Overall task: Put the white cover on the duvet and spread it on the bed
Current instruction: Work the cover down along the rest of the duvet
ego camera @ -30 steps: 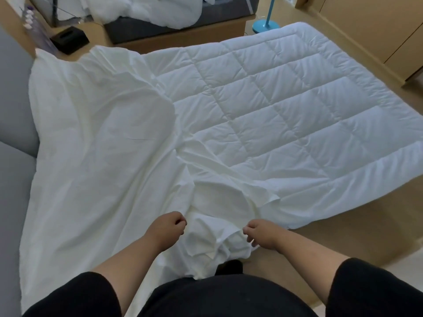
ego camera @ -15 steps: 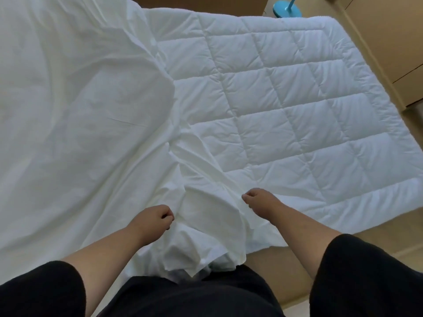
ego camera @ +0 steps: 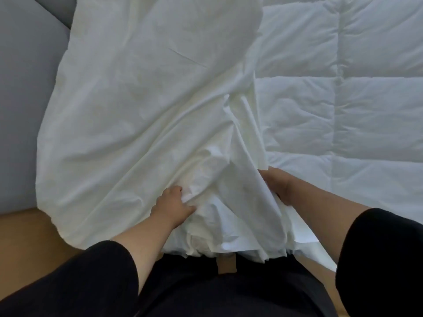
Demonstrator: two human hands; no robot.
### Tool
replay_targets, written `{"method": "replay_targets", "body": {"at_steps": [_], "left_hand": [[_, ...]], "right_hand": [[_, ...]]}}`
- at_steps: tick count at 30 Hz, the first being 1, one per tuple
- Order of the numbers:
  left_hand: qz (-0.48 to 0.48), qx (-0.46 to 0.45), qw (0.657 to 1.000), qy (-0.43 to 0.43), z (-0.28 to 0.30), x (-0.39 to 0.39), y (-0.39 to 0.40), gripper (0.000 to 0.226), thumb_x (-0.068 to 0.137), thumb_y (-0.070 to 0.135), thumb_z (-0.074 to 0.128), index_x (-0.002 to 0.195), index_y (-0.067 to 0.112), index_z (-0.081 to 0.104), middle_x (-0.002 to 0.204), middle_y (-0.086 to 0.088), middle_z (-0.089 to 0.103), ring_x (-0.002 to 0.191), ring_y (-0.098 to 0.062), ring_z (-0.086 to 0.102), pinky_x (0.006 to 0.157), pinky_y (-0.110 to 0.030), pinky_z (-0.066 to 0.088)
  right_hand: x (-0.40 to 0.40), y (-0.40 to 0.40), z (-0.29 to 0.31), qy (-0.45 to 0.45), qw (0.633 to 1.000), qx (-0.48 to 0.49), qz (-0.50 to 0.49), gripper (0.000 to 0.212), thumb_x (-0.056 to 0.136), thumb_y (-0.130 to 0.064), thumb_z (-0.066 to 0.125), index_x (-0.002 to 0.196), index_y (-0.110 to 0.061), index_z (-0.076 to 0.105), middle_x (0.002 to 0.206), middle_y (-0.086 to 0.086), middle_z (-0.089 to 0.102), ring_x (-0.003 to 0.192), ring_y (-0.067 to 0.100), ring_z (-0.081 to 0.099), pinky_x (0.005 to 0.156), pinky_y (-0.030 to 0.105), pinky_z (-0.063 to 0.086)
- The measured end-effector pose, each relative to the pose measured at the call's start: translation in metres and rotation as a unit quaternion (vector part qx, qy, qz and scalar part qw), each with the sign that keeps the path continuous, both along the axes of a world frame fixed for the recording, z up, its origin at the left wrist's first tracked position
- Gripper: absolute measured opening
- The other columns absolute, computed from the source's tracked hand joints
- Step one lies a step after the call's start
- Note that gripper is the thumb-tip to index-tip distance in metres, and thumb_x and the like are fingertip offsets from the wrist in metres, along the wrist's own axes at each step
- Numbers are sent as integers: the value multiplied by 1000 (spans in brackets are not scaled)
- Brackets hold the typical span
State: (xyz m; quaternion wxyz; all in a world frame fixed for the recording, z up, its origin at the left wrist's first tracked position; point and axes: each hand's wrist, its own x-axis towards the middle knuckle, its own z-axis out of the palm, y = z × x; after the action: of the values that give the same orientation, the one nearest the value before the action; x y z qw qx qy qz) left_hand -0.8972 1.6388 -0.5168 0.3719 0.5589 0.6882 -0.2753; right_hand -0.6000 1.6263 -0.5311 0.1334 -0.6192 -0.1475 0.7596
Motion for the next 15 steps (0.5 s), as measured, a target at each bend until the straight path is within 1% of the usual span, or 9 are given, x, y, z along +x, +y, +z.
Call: {"method": "replay_targets", "body": {"at_steps": [3, 5, 7, 9, 10, 12, 13, 14, 15], "left_hand": [[-32, 102, 994, -11, -16, -1, -3, 17, 88, 26, 57, 102, 17, 59, 108, -8, 58, 102, -34, 58, 75, -38, 48], [12, 143, 988, -63, -14, 4, 1, 13, 91, 13, 49, 93, 11, 62, 96, -5, 58, 97, -35, 59, 70, -32, 38], [155, 145, 966, -149, 4, 15, 7, 21, 97, 16, 46, 95, 17, 67, 100, 3, 63, 99, -29, 60, 74, -31, 40], [274, 101, 912, -289, 38, 26, 6, 23, 98, 20, 50, 91, 28, 71, 100, 7, 70, 99, -21, 64, 80, -32, 49], [281, 57, 889, -356, 59, 32, 2, 23, 99, 20, 52, 89, 27, 72, 97, 5, 72, 96, -19, 66, 80, -31, 51], [249, -63, 852, -456, 95, 43, -12, 21, 101, 22, 54, 90, 23, 73, 92, 1, 73, 88, -15, 66, 79, -27, 51], [222, -112, 842, -479, 109, 46, -19, 19, 98, 28, 57, 88, 25, 72, 88, 2, 71, 84, -13, 64, 79, -26, 50], [187, -151, 840, -486, 119, 48, -25, 18, 93, 36, 59, 82, 29, 71, 82, 6, 68, 80, -10, 61, 77, -25, 48], [159, -183, 841, -484, 126, 46, -29, 19, 88, 42, 60, 76, 31, 70, 77, 11, 65, 76, -7, 59, 75, -24, 47]], "right_hand": [[-36, -5, 18, 63, 996, -53, 42, 78, 59, -77, 76, 115, -24, 69, 108, 0, 76, 105, 24, 70, 97, 38, 53], [-49, -11, 27, 84, 995, -49, 33, 79, 56, -79, 71, 115, -27, 66, 107, -5, 76, 106, 19, 69, 96, 35, 52], [-51, -19, 33, 81, 996, -47, -12, 81, 60, -75, 77, 123, -25, 64, 112, -2, 76, 109, 22, 69, 100, 39, 51], [-54, -22, 40, 78, 995, -31, -50, 78, 68, -66, 77, 130, -20, 62, 114, 2, 75, 110, 24, 69, 101, 42, 51], [-58, -20, 43, 80, 995, -18, -63, 78, 71, -63, 77, 132, -16, 62, 113, 5, 75, 108, 25, 70, 98, 42, 52], [-75, -10, 55, 96, 992, -10, -77, 91, 68, -65, 78, 133, -5, 58, 101, 7, 77, 94, 23, 73, 86, 36, 55], [-85, -5, 62, 102, 991, -18, -84, 98, 65, -67, 77, 135, -3, 55, 92, 5, 77, 87, 19, 74, 82, 33, 55], [-95, 0, 67, 115, 989, -25, -94, 107, 62, -69, 79, 141, -3, 51, 89, 2, 77, 86, 15, 73, 83, 31, 55], [-104, 4, 73, 135, 985, -41, -96, 112, 60, -70, 82, 144, -4, 49, 94, 1, 77, 92, 14, 72, 93, 31, 53]]}}
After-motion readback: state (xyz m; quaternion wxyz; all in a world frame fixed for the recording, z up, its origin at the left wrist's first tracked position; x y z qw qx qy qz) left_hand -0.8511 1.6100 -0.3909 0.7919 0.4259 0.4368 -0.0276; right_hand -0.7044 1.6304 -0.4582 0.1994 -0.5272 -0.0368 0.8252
